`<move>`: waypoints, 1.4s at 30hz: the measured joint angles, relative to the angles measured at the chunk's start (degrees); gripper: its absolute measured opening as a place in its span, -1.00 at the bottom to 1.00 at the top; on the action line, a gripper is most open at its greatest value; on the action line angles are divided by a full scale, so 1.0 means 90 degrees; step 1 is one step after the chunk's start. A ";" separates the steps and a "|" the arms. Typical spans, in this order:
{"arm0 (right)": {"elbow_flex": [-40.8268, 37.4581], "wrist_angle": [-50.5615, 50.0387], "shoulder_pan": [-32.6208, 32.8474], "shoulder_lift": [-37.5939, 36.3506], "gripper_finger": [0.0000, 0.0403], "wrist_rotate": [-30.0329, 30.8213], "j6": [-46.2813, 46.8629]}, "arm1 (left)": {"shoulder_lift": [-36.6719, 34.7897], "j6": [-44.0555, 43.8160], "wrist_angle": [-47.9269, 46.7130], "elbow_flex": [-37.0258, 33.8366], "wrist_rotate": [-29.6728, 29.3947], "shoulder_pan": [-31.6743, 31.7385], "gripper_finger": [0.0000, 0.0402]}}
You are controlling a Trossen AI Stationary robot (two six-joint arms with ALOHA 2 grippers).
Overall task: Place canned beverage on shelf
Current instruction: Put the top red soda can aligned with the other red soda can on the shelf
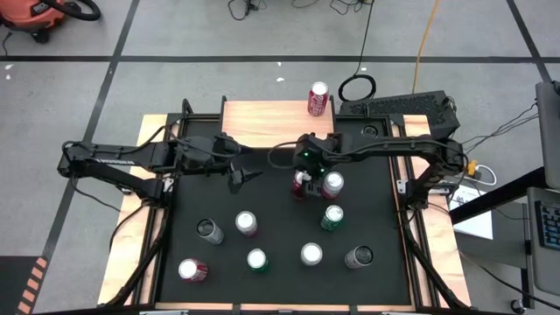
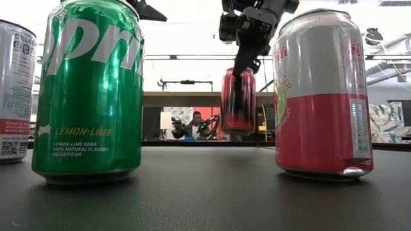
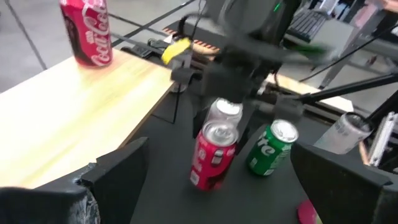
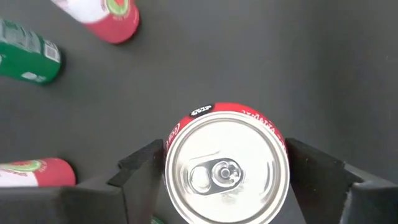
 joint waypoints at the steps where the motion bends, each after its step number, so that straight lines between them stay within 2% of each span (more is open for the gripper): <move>1: 0.0002 0.0012 0.0000 -0.0038 0.35 -0.0002 0.0050 | 0.0000 0.0000 -0.0071 0.0000 -0.0009 0.0002 0.94; 8: 0.0011 0.0017 -0.0001 -0.0279 0.30 0.0007 0.0203 | 0.0005 0.0035 -0.0535 -0.0007 -0.0088 0.0002 0.94; 17: 0.0015 0.0058 -0.0012 -0.0313 0.29 0.0000 0.0207 | 0.0202 0.0353 -0.0567 -0.0026 -0.0358 0.0002 0.94; 19: 0.0015 0.0075 -0.0012 -0.0313 0.29 0.0000 0.0206 | 0.0396 0.0428 -0.0521 -0.0119 -0.0225 0.0002 0.94; 24: 0.0015 0.0210 -0.0019 -0.0313 0.29 -0.0002 0.0324 | 0.1057 0.0576 -0.0206 -0.0204 0.0632 -0.0005 0.94; 33: 0.0015 0.0210 -0.0024 -0.0348 0.29 -0.0236 0.0729 | 0.1921 0.0161 0.1436 -0.0204 0.1282 0.0025 0.94; 42: 0.0016 0.0320 -0.0052 -0.0493 0.28 -0.0325 0.1011 | 0.2003 0.0194 0.1067 -0.0202 0.1359 0.0063 0.94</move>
